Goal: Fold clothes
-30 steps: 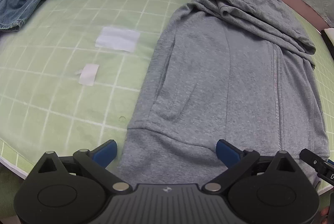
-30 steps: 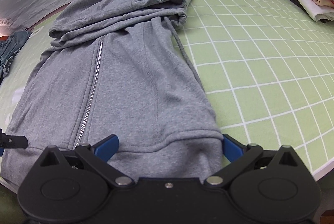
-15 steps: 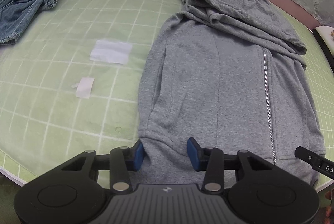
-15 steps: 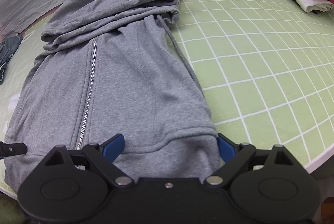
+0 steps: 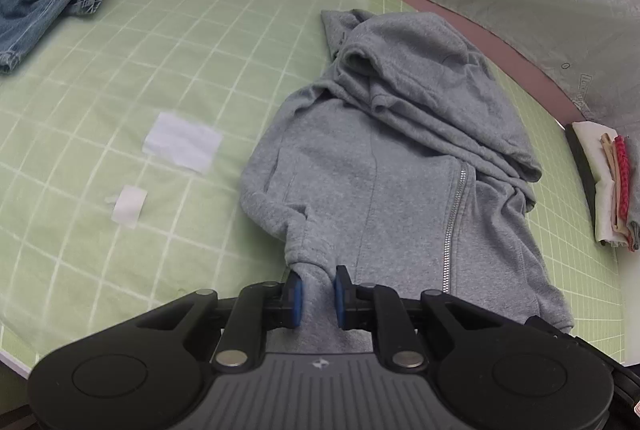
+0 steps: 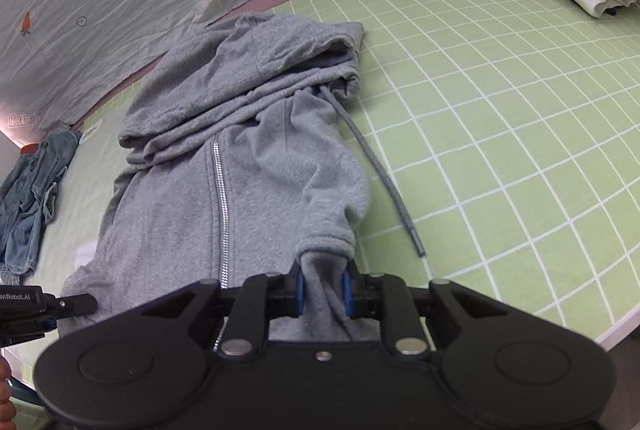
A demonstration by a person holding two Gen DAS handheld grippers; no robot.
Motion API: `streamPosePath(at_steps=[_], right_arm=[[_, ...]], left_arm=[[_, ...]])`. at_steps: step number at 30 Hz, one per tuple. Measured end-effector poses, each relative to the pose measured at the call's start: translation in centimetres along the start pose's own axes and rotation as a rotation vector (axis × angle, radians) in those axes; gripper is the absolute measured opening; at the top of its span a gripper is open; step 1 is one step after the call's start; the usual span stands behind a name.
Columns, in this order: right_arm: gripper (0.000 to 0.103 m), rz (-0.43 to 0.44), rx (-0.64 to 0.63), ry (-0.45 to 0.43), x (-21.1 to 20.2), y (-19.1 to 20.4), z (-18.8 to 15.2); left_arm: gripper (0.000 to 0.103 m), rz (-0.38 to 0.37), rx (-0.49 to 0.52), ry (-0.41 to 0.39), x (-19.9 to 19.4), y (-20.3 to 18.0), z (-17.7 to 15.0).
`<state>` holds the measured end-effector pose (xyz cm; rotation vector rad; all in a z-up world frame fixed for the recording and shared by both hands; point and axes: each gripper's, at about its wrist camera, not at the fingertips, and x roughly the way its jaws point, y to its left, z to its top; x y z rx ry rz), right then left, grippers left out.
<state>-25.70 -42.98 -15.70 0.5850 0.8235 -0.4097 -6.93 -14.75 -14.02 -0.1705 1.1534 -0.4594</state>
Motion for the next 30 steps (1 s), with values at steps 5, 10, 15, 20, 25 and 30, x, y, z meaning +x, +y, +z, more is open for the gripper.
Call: streamPosePath(at_steps=[5,10,15,20,25,30], right_arm=[[0.018,0.072,-0.008,-0.091,-0.7,1.1,3.3],[0.017,0.108,0.001,-0.176,-0.8,2.1,6.8],[0.016,0.115,0.025,-0.243,-0.3,2.3,10.3],[0.016,0.096,0.042,-0.272,1.5,1.9,13.5],[0.016,0.08,0.058,-0.251,5.3,1.2,16.2],[0.018,0.036,0.098,-0.193,10.4,-0.3,19.5]], left_arm=[[0.016,-0.048,0.032,-0.076,-0.8,-2.4,3.2],[0.016,-0.088,0.053,-0.159,-1.5,-3.8,7.2],[0.016,-0.119,0.032,-0.227,-1.5,-3.6,11.0],[0.016,-0.111,-0.017,-0.254,0.1,-3.1,14.4],[0.016,-0.106,-0.029,-0.229,3.7,-3.3,17.7],[0.017,-0.087,-0.072,-0.184,7.8,-3.1,21.5]])
